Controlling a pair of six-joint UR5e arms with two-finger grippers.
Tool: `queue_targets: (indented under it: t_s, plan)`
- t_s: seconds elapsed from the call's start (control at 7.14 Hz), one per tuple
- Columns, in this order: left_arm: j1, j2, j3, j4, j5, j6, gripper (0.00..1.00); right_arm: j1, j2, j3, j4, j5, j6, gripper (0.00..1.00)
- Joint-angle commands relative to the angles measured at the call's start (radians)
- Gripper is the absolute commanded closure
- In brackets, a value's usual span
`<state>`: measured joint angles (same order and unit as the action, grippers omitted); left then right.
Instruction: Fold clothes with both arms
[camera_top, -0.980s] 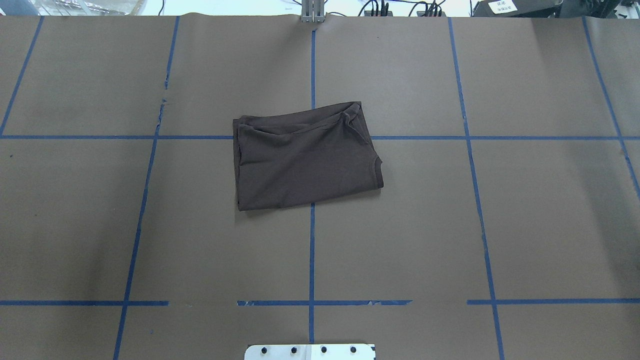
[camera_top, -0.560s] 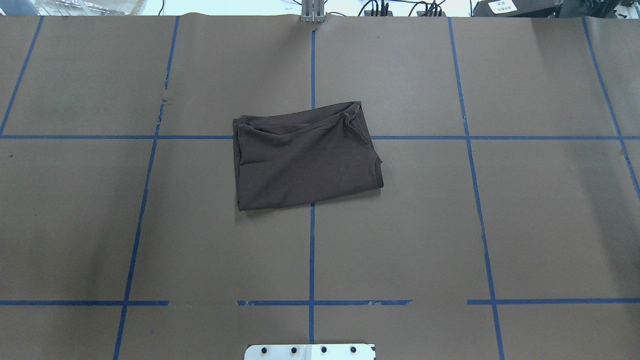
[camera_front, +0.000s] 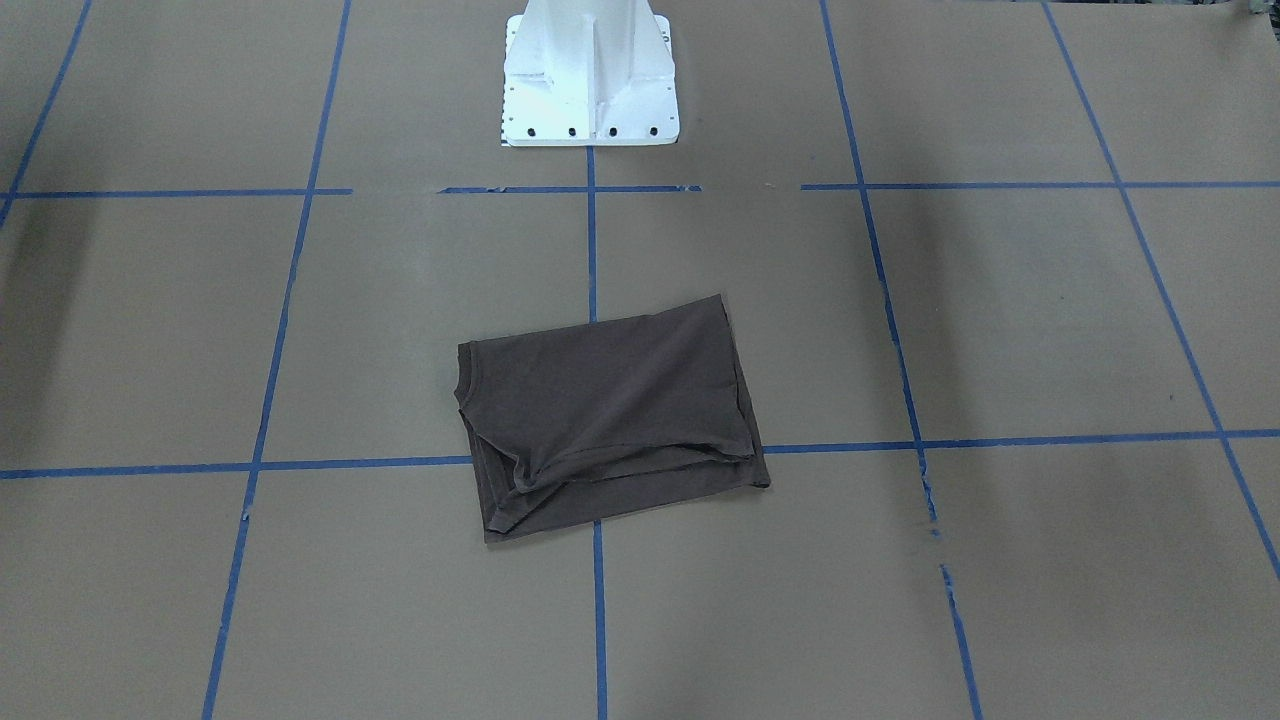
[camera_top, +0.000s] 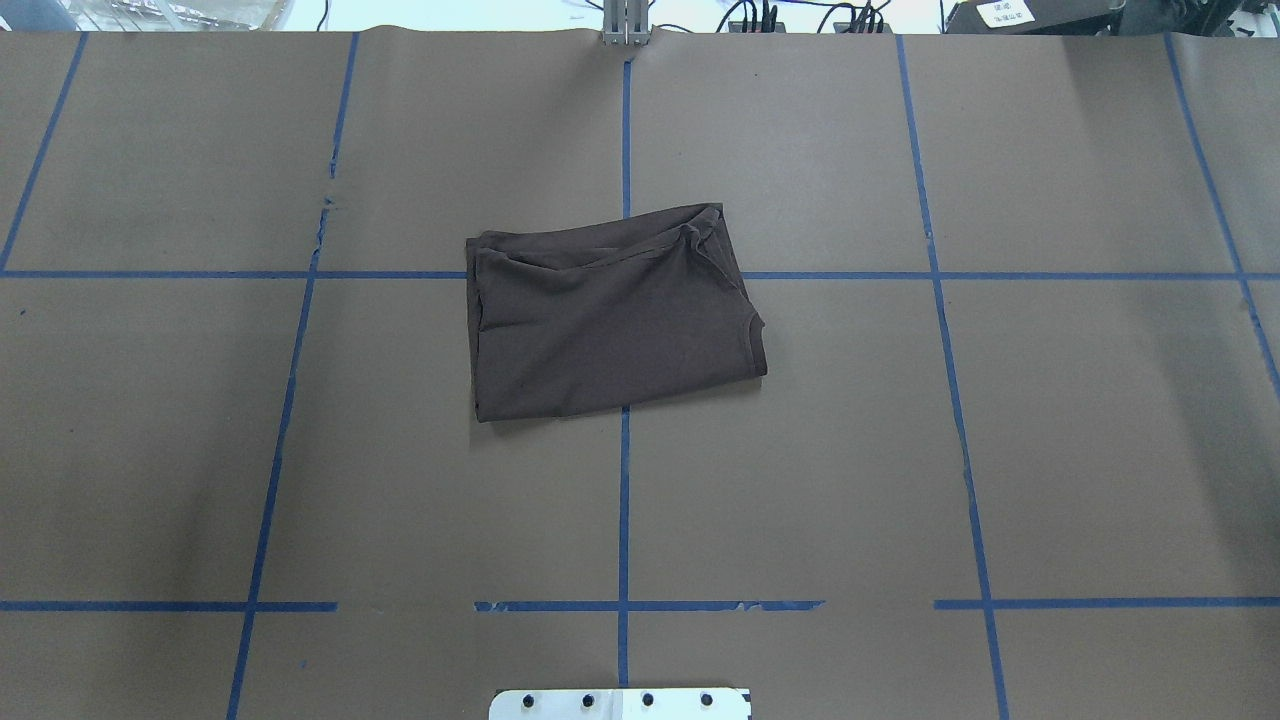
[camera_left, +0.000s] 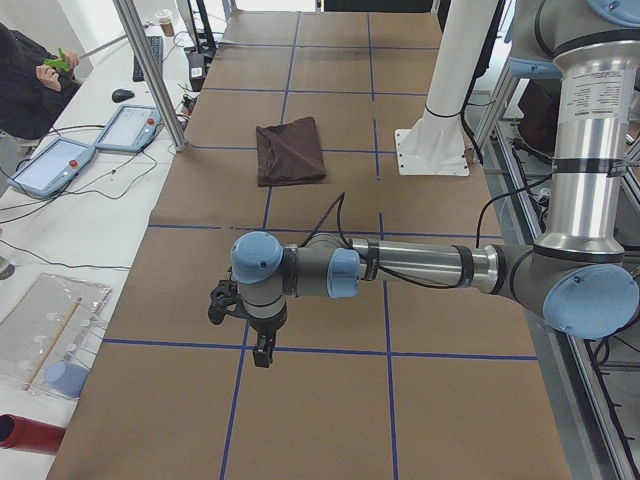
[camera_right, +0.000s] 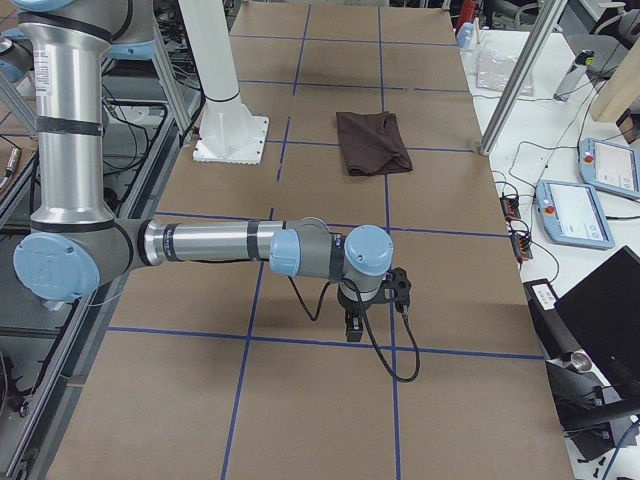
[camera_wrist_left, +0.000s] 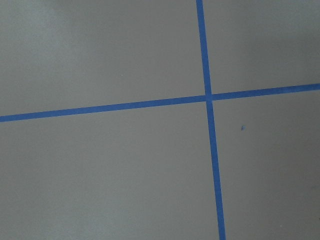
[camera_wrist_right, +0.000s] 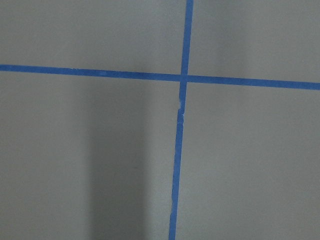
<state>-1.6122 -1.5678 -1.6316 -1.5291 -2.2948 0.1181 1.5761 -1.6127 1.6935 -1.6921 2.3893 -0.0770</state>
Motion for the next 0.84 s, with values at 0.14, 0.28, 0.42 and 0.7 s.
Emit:
queue_targets:
  t_s: [0.14, 0.28, 0.42, 0.7]
  plan:
    - [0.0, 0.0, 0.001, 0.0, 0.0, 0.0, 0.0, -0.002, 0.022, -0.001, 0.0, -0.051, 0.06, 0.0]
    - [0.0, 0.0, -0.001, 0.0, 0.0, 0.0, 0.0, -0.001, 0.022, -0.003, 0.0, -0.052, 0.06, 0.0]
    - [0.0, 0.0, -0.001, 0.0, 0.0, 0.0, 0.0, -0.002, 0.022, -0.003, 0.0, -0.05, 0.06, 0.0]
    - [0.0, 0.0, 0.001, 0.0, 0.0, 0.0, 0.0, -0.002, 0.022, -0.006, 0.0, -0.05, 0.06, 0.0]
